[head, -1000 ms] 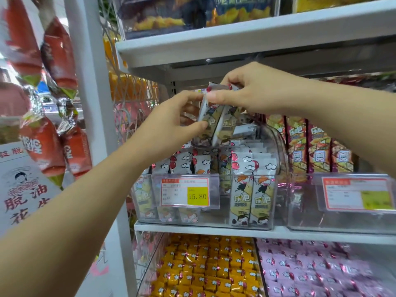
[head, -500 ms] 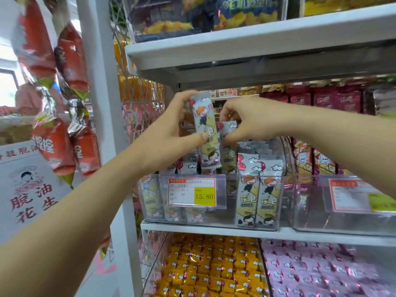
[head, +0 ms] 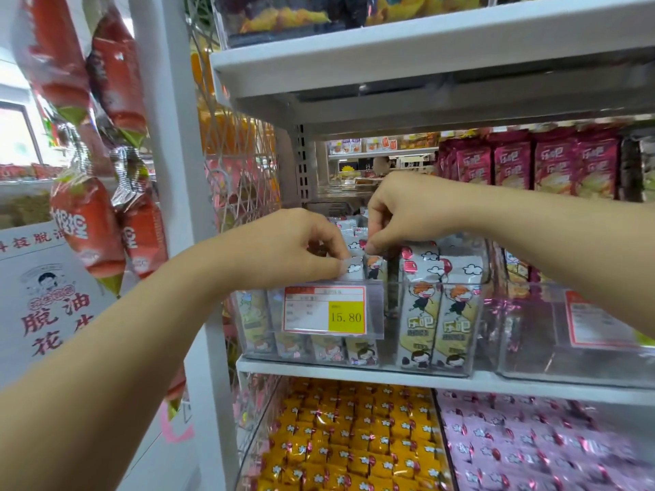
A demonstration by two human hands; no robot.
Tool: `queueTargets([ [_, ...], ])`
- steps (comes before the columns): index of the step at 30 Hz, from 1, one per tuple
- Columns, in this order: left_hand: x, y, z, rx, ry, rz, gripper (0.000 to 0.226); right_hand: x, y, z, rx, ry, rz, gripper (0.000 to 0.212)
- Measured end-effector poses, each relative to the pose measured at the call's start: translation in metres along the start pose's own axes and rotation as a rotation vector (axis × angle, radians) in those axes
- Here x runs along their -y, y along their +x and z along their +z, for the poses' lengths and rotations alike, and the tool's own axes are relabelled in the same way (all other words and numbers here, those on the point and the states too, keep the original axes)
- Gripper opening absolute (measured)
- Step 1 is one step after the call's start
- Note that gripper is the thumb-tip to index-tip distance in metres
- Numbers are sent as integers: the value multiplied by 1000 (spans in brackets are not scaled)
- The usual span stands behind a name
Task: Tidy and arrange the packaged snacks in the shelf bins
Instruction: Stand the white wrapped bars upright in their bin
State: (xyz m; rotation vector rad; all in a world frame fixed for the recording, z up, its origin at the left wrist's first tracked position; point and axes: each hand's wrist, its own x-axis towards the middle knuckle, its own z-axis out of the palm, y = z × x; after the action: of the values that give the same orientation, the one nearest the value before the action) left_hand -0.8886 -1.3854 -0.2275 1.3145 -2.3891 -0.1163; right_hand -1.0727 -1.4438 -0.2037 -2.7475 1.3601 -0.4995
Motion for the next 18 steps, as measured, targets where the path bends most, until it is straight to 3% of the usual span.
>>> queueTargets([
  [7, 6, 2, 2, -92, -63, -23, 16, -2, -3, -14, 26, 23, -1, 11],
  [11, 10, 10, 2, -226, -67, -21, 9, -16, -2, -30, -184, 102, 29, 7],
  [14, 11, 18, 2, -248, -70, -52, 9, -34, 6, -34, -276, -22, 82, 16],
  [18, 16, 30, 2, -235, -47, -94, 10, -48, 11, -35, -133, -182, 163, 41],
])
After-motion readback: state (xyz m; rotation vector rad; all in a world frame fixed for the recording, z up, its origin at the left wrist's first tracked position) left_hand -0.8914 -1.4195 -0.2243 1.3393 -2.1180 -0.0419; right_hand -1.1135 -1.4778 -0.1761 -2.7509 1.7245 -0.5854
